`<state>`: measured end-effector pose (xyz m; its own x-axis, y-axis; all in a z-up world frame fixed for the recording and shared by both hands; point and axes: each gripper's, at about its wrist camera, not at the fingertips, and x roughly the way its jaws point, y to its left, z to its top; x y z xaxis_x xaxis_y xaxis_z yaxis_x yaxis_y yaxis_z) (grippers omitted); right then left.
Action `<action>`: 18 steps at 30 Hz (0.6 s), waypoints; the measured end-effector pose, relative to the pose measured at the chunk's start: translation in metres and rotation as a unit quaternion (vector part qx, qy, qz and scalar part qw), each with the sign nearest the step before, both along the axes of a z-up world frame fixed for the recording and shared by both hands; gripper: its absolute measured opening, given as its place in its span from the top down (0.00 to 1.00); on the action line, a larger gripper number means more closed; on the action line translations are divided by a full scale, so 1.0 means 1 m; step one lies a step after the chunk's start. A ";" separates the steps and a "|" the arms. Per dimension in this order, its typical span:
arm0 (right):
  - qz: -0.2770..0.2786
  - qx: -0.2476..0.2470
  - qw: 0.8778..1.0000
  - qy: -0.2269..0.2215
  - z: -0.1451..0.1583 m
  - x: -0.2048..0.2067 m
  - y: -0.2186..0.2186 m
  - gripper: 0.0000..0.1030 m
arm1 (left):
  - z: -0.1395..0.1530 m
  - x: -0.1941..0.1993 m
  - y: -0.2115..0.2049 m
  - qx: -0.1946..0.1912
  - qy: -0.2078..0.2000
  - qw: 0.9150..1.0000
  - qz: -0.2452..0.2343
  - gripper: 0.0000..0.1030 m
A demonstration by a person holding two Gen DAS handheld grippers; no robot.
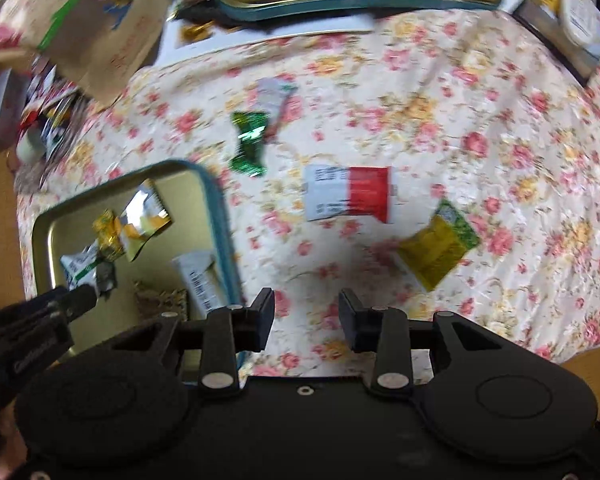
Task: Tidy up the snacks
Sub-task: 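Reach the right gripper to the yellow-green packet and close on it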
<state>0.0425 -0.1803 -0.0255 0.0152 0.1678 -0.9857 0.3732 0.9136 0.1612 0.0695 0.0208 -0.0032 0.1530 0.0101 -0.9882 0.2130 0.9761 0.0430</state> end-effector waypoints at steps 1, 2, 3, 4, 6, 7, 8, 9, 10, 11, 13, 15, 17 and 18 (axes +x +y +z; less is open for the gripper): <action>-0.012 0.001 1.000 0.000 0.000 -0.001 -0.009 0.63 | 0.000 0.000 -0.004 0.000 0.001 1.000 -0.002 0.65; -0.023 0.002 1.000 0.000 0.000 -0.002 -0.019 0.63 | -0.001 0.000 -0.008 -0.001 0.003 1.000 -0.004 0.65; -0.036 0.002 0.999 -0.001 0.000 -0.003 -0.029 0.63 | -0.001 0.000 -0.011 -0.002 0.005 1.000 -0.006 0.65; -0.049 0.002 0.999 0.000 0.000 -0.005 -0.039 0.63 | -0.002 -0.001 -0.015 -0.003 0.008 1.000 -0.008 0.65; -0.076 0.001 0.997 0.001 -0.002 -0.010 -0.059 0.63 | -0.003 -0.002 -0.023 -0.006 0.013 1.000 -0.012 0.65; -0.089 0.001 0.996 0.003 -0.005 -0.012 -0.069 0.63 | -0.004 -0.003 -0.028 -0.007 0.016 1.000 -0.016 0.65; -0.101 0.002 0.995 0.006 -0.007 -0.015 -0.078 0.63 | -0.005 -0.004 -0.033 -0.008 0.018 1.000 -0.022 0.65; -0.112 0.002 0.994 0.010 -0.011 -0.019 -0.087 0.63 | -0.006 -0.006 -0.040 -0.010 0.022 0.999 -0.030 0.65; -0.122 0.003 0.992 0.013 -0.013 -0.023 -0.095 0.63 | -0.007 -0.007 -0.045 -0.011 0.024 0.999 -0.037 0.65; -0.131 0.004 0.991 0.018 -0.016 -0.026 -0.102 0.63 | -0.007 -0.009 -0.051 -0.012 0.027 0.999 -0.045 0.65; -0.147 0.010 0.989 0.028 -0.022 -0.034 -0.113 0.63 | -0.009 -0.013 -0.062 -0.011 0.030 0.998 -0.057 0.65; -0.158 0.020 0.987 0.039 -0.031 -0.040 -0.120 0.63 | -0.011 -0.016 -0.072 -0.008 0.033 0.997 -0.069 0.65; -0.168 0.029 0.984 0.051 -0.042 -0.045 -0.121 0.63 | -0.013 -0.018 -0.080 -0.005 0.037 0.996 -0.076 0.65; -0.174 0.032 0.983 0.056 -0.047 -0.047 -0.121 0.63 | -0.014 -0.019 -0.083 -0.007 0.040 0.996 -0.080 0.65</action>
